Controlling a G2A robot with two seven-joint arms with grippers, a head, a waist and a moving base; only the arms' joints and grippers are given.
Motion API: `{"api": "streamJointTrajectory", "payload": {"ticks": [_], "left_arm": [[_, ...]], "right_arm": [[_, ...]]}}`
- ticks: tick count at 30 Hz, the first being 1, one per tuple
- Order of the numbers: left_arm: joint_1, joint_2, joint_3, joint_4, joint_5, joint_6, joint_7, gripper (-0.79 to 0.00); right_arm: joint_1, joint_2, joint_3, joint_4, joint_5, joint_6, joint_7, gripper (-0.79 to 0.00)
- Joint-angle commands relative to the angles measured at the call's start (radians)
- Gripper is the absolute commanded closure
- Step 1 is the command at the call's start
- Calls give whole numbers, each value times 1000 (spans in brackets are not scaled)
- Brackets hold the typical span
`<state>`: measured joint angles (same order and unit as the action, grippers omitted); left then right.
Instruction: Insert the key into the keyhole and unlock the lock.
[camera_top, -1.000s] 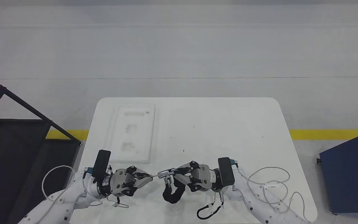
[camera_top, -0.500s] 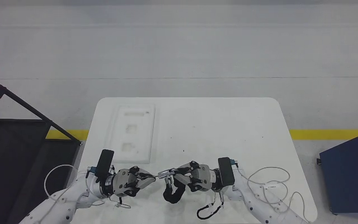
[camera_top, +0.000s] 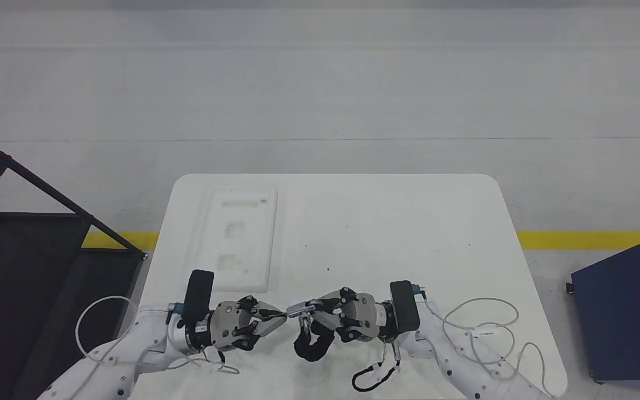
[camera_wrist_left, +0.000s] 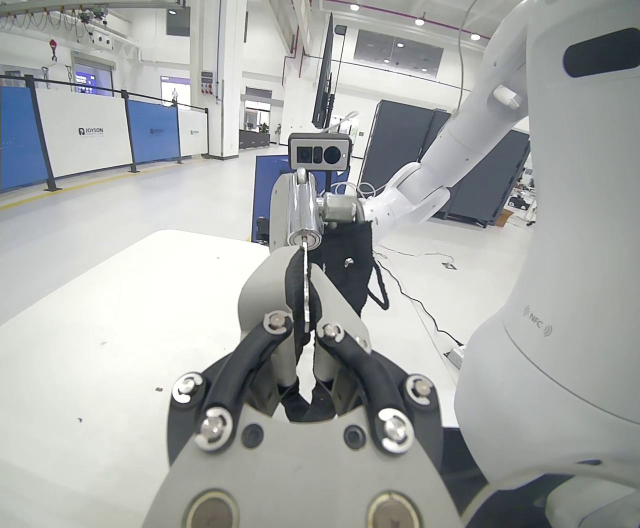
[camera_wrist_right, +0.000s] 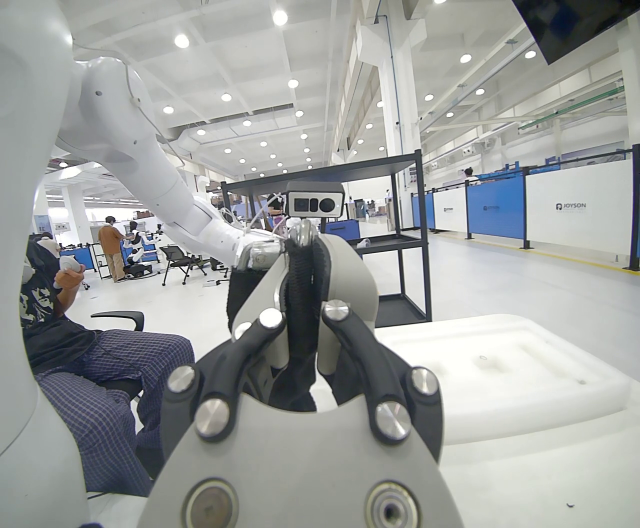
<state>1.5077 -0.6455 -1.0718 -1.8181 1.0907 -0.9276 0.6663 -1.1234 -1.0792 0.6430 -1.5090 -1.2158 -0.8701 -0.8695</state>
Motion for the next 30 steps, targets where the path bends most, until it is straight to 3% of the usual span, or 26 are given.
{"api": "streamJointTrajectory", "payload": {"ticks": [1,11,17,23,25,30], "left_arm": [[10,0,-11,-10,2,2,-2,0],[74,0,-80,-66,38,11,5,0],[117,0,-122,-96,63,72,-28,0],[189,-2,-173,-170,133,254,-98,0],[216,-6,-189,-198,164,358,-115,0],[289,-15,-209,-251,235,534,-68,0]], "right_arm": [[0,0,0,0,0,0,0,0],[0,0,0,0,0,0,0,0],[-28,2,23,-30,24,20,51,0],[-60,7,54,-52,34,3,65,0],[-67,6,61,-57,37,-4,65,0],[-79,3,73,-65,37,-22,58,0]]}}
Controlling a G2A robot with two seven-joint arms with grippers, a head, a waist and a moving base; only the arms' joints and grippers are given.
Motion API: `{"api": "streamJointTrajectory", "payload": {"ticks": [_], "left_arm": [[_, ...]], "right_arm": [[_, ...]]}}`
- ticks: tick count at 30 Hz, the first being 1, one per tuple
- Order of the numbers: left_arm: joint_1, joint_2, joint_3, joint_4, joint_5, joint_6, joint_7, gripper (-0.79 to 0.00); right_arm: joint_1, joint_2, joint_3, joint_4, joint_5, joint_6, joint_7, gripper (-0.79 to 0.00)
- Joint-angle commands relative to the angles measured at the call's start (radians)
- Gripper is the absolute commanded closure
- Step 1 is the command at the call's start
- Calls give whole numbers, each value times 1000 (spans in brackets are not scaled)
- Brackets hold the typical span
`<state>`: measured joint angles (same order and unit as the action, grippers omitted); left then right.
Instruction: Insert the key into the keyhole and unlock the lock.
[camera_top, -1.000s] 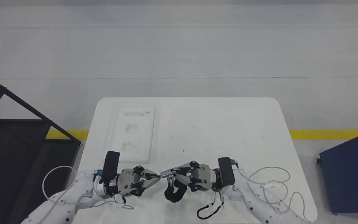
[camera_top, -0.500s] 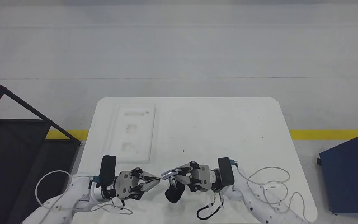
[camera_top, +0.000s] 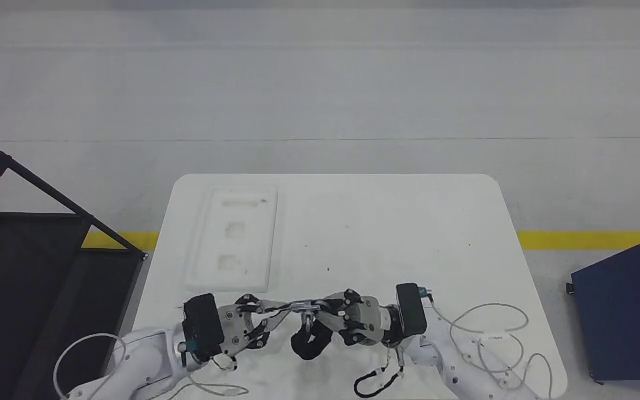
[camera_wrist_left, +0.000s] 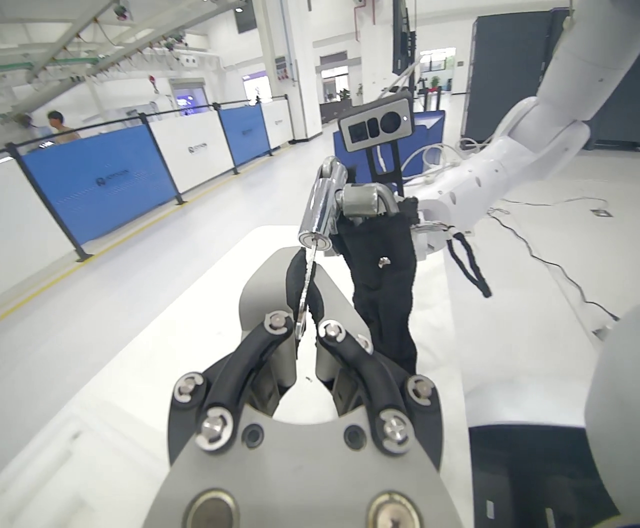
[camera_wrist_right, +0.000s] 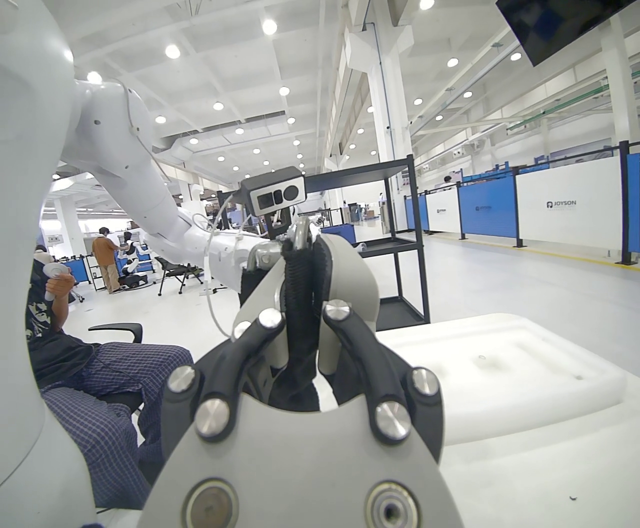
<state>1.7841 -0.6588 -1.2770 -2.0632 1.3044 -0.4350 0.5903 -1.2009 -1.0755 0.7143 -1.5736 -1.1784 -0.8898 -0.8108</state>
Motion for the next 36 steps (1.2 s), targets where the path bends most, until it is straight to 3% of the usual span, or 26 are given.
{"api": "streamJointTrajectory", "payload": {"ticks": [1,10,19,29,36], "left_arm": [[27,-4,-5,-14,37,77,23,0],[108,-27,10,-41,246,394,123,0],[121,-63,91,-89,565,741,-7,0],[82,-112,194,-58,817,1021,-94,0],[38,-148,215,-29,1017,1192,-238,0]], "right_arm": [[-3,-1,3,-1,0,-6,-2,0],[-15,-10,22,-8,6,-30,-8,0],[-27,-19,28,-17,-4,-59,-9,0],[-43,-26,48,-22,-20,-83,-36,0],[-55,-28,62,-34,-2,-90,-29,0]]}}
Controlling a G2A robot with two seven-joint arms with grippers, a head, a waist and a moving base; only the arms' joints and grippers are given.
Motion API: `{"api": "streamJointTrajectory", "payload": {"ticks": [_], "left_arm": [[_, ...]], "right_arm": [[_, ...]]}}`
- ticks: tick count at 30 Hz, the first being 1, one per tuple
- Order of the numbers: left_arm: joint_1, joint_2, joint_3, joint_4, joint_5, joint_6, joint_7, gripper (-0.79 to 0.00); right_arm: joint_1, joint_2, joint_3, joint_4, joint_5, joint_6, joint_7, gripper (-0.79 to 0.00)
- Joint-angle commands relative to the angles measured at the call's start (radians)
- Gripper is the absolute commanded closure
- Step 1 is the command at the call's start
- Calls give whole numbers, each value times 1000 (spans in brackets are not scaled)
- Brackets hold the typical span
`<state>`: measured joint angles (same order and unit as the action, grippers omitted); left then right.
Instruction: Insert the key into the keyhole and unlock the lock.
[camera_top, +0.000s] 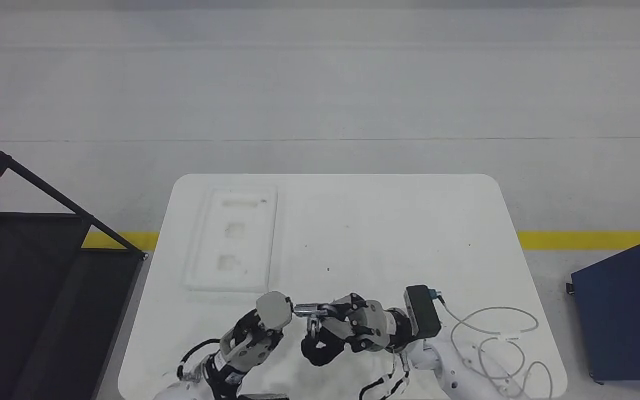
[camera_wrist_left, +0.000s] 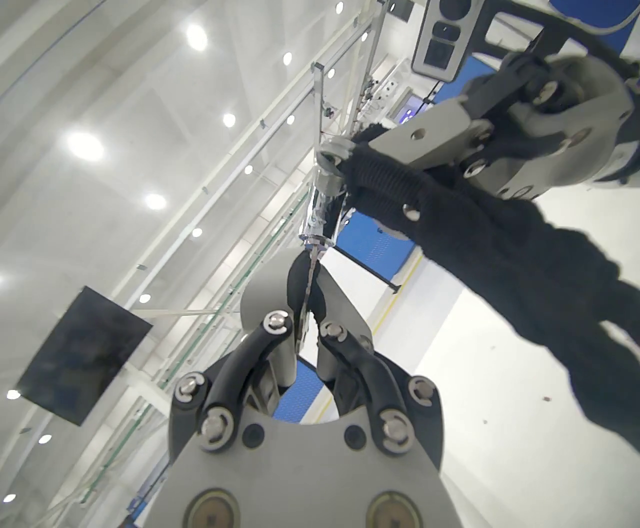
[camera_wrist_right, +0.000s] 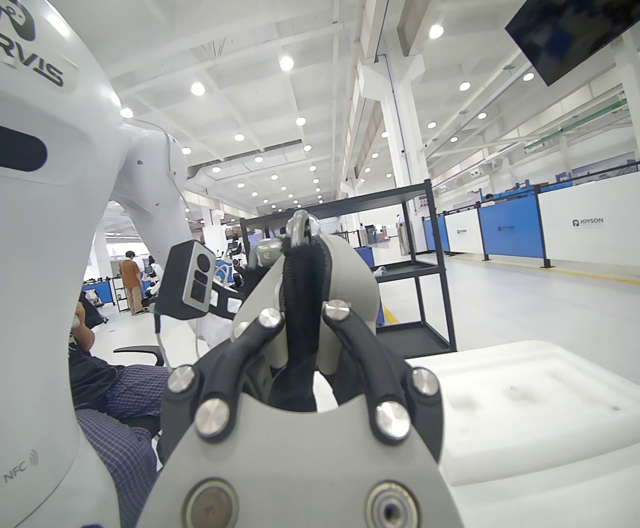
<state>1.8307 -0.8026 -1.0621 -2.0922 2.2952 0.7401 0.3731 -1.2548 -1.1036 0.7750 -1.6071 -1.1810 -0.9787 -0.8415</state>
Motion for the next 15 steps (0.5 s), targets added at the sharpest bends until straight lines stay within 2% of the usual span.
{"api": "streamJointTrajectory", "payload": {"ticks": [1,7,15], "left_arm": [[-20,-10,0,3,53,34,-42,0],[-78,-39,8,11,193,64,-129,0],[-139,-74,17,36,393,35,-232,0]], "right_arm": [[-3,0,4,-2,1,-3,3,0],[-12,-2,14,-9,4,-11,11,0],[-22,-5,27,-16,4,-17,17,0]]}}
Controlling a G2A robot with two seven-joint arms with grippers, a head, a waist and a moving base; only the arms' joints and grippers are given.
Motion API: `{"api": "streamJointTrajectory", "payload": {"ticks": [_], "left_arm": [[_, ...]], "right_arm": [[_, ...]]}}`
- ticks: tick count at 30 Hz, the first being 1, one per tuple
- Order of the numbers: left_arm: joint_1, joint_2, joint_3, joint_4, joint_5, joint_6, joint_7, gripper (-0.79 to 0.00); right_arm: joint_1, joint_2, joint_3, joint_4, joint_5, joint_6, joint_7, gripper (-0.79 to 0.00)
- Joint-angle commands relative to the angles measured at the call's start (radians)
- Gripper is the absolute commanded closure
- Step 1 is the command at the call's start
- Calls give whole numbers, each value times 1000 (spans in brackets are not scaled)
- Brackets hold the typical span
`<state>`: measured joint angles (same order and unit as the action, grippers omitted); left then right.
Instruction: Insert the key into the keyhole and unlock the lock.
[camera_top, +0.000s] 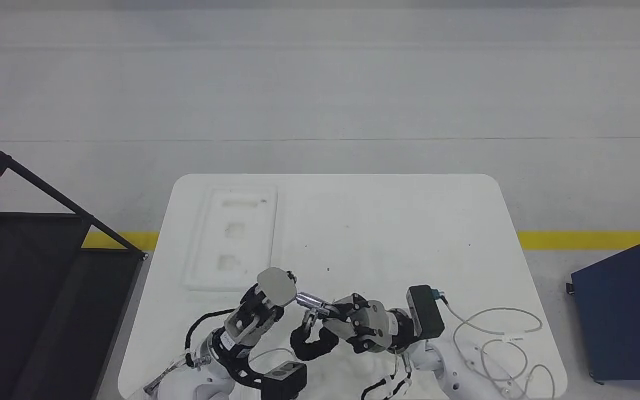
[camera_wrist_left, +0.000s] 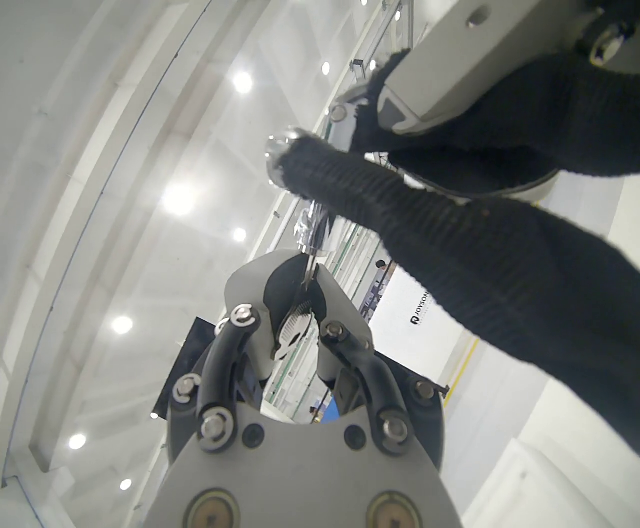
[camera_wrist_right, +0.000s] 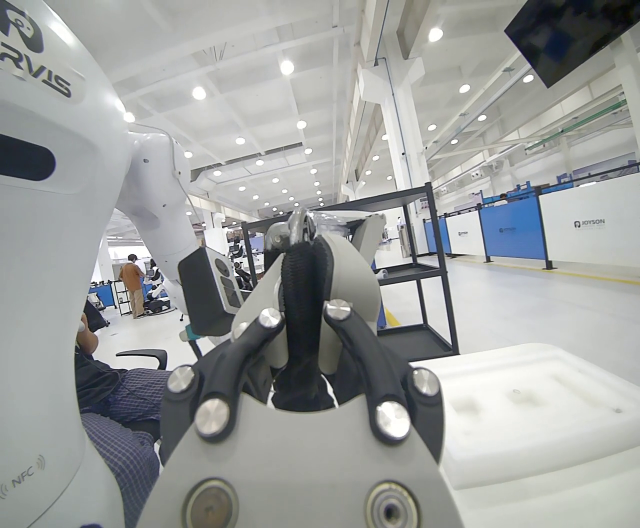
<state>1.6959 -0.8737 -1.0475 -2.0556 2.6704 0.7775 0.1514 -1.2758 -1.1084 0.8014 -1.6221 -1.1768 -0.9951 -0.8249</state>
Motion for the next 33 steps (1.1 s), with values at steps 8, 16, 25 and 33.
{"api": "streamJointTrajectory", "payload": {"ticks": [8,16,25,33], "left_arm": [[-44,-30,-3,13,108,6,-52,0],[-10,-45,32,0,11,15,-21,-785],[-4,-37,-41,-35,-268,-91,114,-785],[-29,-31,-188,-55,-414,-239,128,-785]], "right_arm": [[-6,-2,20,-7,15,-13,13,0],[-12,-6,27,-15,11,-17,17,0],[-17,-5,82,-20,-2,14,-14,0],[-60,25,249,-54,-99,84,-28,0]]}}
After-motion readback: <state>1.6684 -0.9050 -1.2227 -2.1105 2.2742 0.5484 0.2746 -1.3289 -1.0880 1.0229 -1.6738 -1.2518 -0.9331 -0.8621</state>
